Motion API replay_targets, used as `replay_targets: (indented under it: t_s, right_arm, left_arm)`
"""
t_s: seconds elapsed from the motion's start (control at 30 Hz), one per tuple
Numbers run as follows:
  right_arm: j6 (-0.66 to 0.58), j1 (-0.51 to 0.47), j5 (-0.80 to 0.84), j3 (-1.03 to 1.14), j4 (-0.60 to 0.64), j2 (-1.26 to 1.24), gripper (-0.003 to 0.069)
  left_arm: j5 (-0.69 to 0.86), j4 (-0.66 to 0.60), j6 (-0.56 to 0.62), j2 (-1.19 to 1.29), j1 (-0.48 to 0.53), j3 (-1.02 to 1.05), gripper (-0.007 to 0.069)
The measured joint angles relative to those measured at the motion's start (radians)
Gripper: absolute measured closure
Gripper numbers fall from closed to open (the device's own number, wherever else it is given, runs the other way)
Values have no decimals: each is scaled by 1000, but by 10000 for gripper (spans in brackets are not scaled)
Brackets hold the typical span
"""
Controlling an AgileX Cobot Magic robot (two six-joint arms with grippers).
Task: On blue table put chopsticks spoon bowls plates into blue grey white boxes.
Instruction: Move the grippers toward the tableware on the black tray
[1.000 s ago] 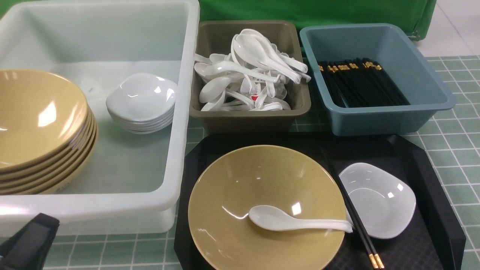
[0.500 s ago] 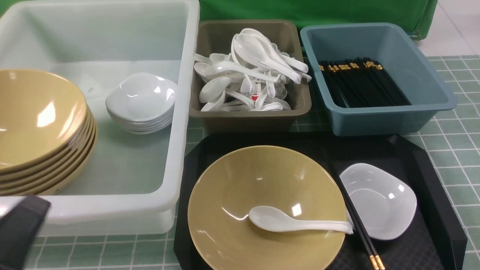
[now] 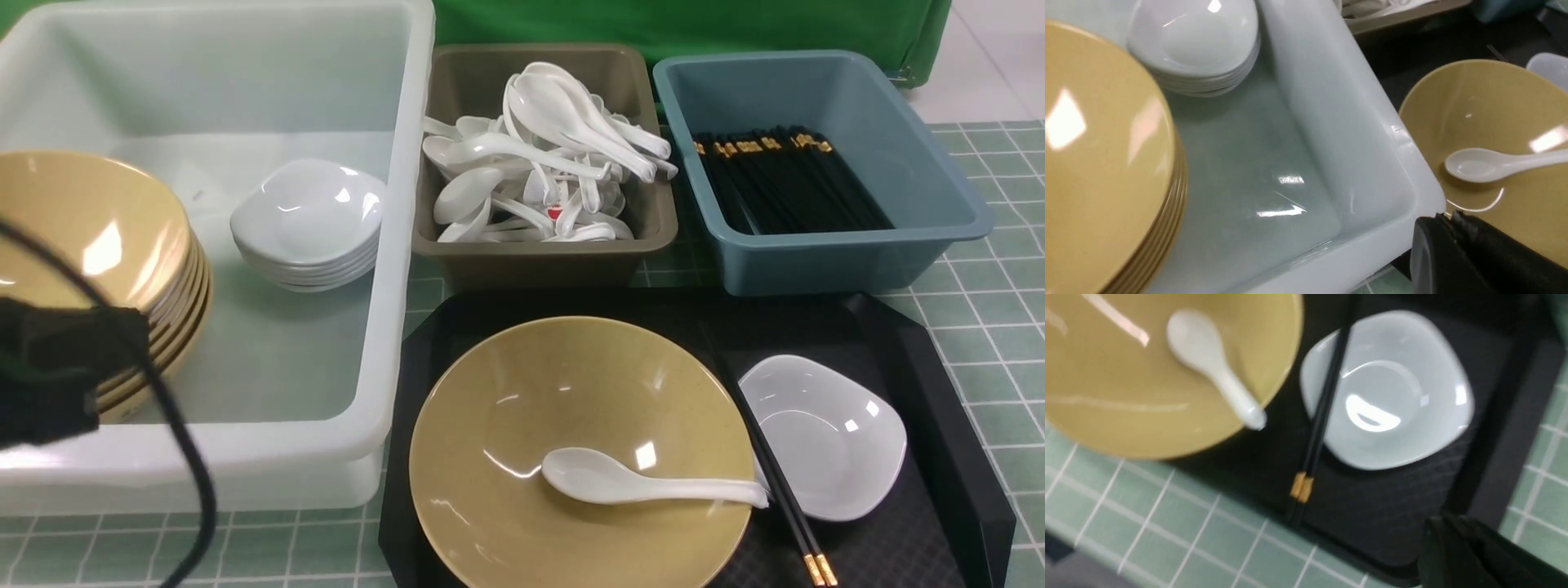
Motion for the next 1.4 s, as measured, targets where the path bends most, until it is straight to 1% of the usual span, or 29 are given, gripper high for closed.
replay_targets:
  t_s: [0.2, 0.3, 0.37, 0.43, 0.53, 0.6, 0.63, 0.7, 0.77, 0.8, 0.97, 1.4]
  right_arm:
    - [-4, 106, -45, -6, -4, 186, 620]
    - [2, 128, -108, -6, -2, 259, 615]
    - [4, 145, -177, -7, 5, 335, 598]
    - [5, 154, -245, -7, 21, 401, 546]
    - [5, 154, -288, -7, 39, 453, 462]
    - [17, 154, -321, -7, 46, 489, 373]
    - [28, 154, -346, -7, 47, 517, 293]
    - [32, 154, -386, -7, 48, 550, 201]
    - [35, 154, -416, -7, 50, 584, 140]
    - [36, 154, -427, -7, 50, 599, 127]
    - [42, 154, -477, -8, 51, 661, 116]
    - [70, 154, -476, -28, 54, 706, 117]
  left_arm:
    - [5, 9, 29, 123, -194, -64, 630]
    - [-18, 17, 36, 168, -294, -66, 630]
    - [-36, 26, 38, 203, -358, -66, 630]
    - [-66, 37, 40, 237, -427, -66, 630]
    - [-87, 40, 41, 256, -462, -66, 630]
    - [-95, 40, 43, 264, -470, -66, 630]
    - [-98, 41, 43, 267, -472, -66, 630]
    - [-103, 52, 43, 268, -472, -66, 630]
    - [-105, 61, 43, 268, -472, -66, 630]
    - [-106, 63, 43, 268, -472, -66, 630]
    - [-125, 74, 43, 268, -472, -66, 630]
    - [-132, 90, 44, 269, -472, -66, 630]
